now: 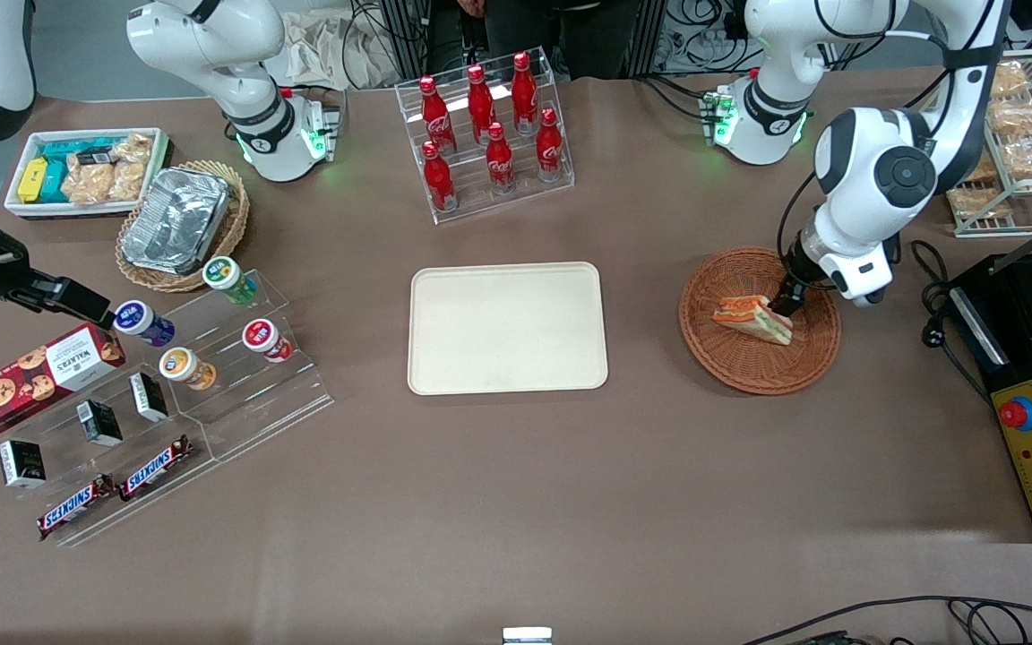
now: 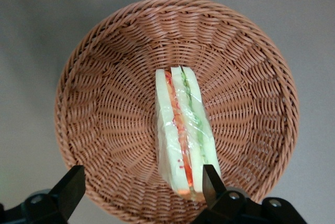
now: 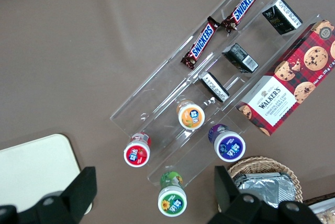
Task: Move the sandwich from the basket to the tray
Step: 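Lower the open left gripper around the wrapped sandwich in the basket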
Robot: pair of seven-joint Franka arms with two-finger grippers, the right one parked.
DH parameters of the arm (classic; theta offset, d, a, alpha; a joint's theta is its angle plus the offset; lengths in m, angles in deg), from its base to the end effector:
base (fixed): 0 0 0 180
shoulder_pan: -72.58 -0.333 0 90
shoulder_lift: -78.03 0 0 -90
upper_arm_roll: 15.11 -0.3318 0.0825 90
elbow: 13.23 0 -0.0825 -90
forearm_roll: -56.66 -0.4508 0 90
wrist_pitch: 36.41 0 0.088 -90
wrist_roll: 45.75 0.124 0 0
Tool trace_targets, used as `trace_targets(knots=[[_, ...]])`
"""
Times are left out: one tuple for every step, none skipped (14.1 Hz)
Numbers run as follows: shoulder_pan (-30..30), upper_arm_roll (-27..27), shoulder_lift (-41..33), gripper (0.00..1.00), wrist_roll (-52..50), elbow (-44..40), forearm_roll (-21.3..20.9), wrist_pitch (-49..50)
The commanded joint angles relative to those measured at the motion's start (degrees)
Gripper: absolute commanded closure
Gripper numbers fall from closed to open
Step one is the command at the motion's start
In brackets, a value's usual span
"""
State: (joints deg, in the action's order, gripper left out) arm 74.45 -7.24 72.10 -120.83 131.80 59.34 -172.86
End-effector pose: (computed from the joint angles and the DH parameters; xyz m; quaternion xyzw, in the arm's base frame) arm 0.4805 -0.0820 0.2564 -0.8318 -0.5546 0.0232 0.0094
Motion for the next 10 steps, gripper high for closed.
trace_targets(knots=[[0.1,0.2,1.2,0.01,-1.8,1.1,2.1,-3.9],[0.2,0.2,1.5,0.01,-1.8,1.0,3.1,-4.5],[0.3,0.2,2.2,0.01,-1.8,1.0,3.6,-5.6],[0.3,0.2,3.1,0.01,-1.8,0.8,3.6,-6.5],[0.4,0.3,3.8,0.01,-1.9,0.8,3.7,-7.8],[0.4,0.3,4.6,0.01,-1.9,0.8,3.7,-8.4],[0.4,0.3,5.3,0.01,-1.9,0.5,4.3,-8.9],[0.4,0.3,6.0,0.01,-1.9,0.5,4.6,-9.5],[0.5,0.3,6.6,0.01,-1.9,0.5,4.6,-9.8],[0.4,0.3,7.2,0.01,-1.9,0.4,4.7,-10.2]])
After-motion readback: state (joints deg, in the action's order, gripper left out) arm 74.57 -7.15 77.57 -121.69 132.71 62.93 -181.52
